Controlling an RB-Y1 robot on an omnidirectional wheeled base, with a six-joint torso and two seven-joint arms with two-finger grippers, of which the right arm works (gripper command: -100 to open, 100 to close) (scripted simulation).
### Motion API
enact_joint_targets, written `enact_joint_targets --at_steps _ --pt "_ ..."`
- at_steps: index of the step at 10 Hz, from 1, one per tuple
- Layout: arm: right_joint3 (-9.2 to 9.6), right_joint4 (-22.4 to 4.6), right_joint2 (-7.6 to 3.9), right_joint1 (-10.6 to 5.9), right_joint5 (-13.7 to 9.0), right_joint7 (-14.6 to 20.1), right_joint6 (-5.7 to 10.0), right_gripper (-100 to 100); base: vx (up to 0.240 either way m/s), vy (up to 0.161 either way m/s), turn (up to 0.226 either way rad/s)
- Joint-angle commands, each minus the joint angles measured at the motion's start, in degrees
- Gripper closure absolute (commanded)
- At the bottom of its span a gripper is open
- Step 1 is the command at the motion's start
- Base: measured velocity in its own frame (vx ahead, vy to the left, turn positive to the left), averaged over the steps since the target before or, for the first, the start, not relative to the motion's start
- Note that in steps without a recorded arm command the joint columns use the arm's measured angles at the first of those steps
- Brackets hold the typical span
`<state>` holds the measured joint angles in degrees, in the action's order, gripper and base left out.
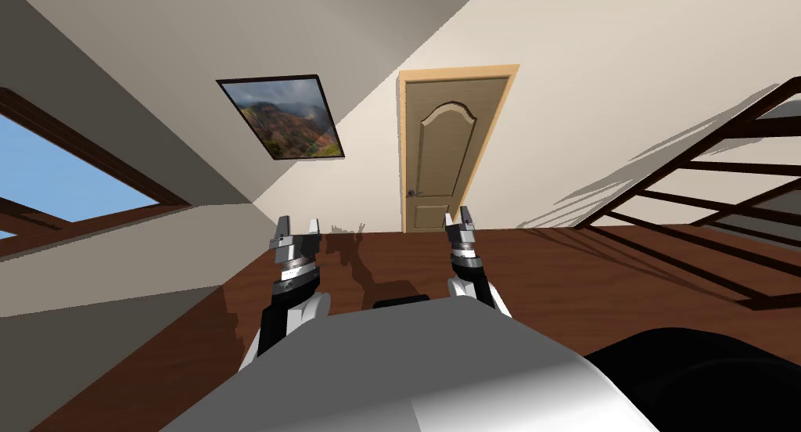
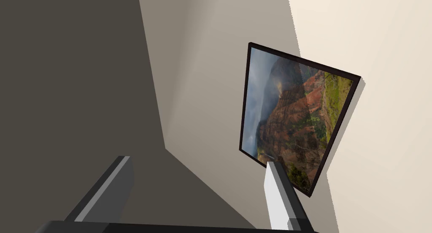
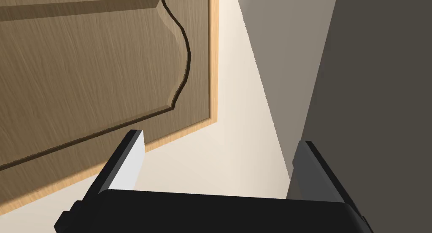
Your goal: Pull the door open
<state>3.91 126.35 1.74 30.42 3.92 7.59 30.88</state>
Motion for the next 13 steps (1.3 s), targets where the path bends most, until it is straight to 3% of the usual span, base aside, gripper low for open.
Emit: enact_joint_targets --at_steps 1,13 --pt "-0.31 -1.6 -0.71 -0.65 -0.3 -0.1 0.08 -100 0.028 -0.077 0.078" --pt "-2.92 -15.3 -5.11 -6.21 -2.7 -1.3 0.8 -100 0.104 0.012 0.025"
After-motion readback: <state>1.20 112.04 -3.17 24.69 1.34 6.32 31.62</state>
